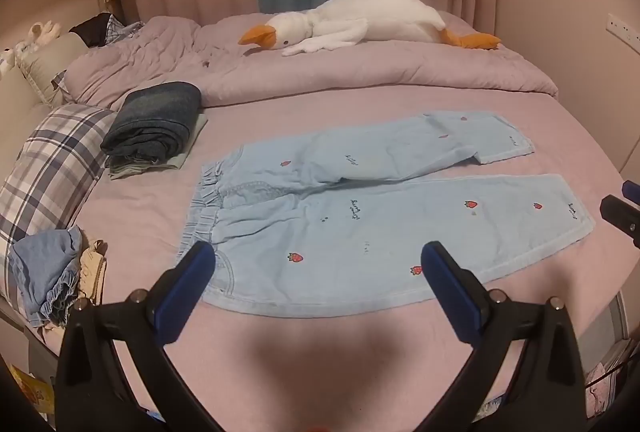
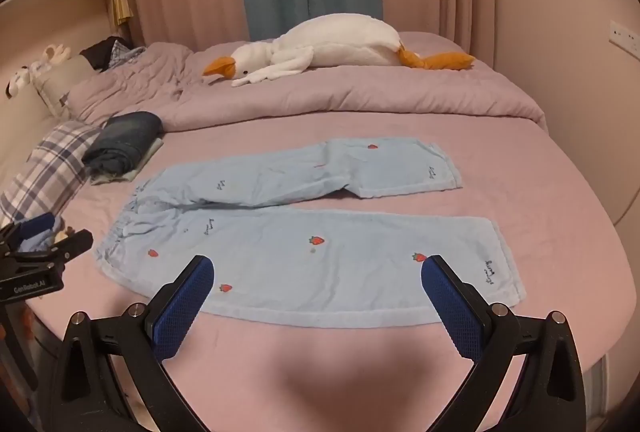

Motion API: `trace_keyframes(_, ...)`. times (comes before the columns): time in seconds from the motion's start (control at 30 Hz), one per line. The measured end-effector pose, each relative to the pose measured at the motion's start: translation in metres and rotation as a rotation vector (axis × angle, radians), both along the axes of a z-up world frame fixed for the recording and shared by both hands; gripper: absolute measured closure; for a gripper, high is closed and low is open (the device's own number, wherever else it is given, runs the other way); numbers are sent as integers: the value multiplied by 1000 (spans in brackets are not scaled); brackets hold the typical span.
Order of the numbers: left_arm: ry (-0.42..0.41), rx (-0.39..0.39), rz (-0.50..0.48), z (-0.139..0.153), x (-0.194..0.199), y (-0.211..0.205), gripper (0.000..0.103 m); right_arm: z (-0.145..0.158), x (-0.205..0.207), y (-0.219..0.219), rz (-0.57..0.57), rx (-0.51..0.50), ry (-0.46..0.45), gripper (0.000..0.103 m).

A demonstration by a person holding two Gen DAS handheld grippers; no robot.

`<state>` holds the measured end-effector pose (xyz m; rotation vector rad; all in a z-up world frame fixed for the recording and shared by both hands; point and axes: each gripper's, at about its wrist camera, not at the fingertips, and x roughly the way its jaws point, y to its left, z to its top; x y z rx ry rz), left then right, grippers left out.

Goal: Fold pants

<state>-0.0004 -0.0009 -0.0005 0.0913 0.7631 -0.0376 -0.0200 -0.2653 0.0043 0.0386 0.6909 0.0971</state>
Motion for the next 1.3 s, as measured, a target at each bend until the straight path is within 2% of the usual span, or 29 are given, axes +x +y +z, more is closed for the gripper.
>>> trace_keyframes(0.33,-9,8,-2,0,1,-1,0,4,-3,-4,-15,-7,-7,0)
trace_keyframes(0.93,-4,1,1,1,4,2,0,3,-6,-5,-13,66,-71,0)
trace_keyframes(1.3,-15,-13,-5,-1,2,6,0,3,-3,-5,-14,65,-33,0)
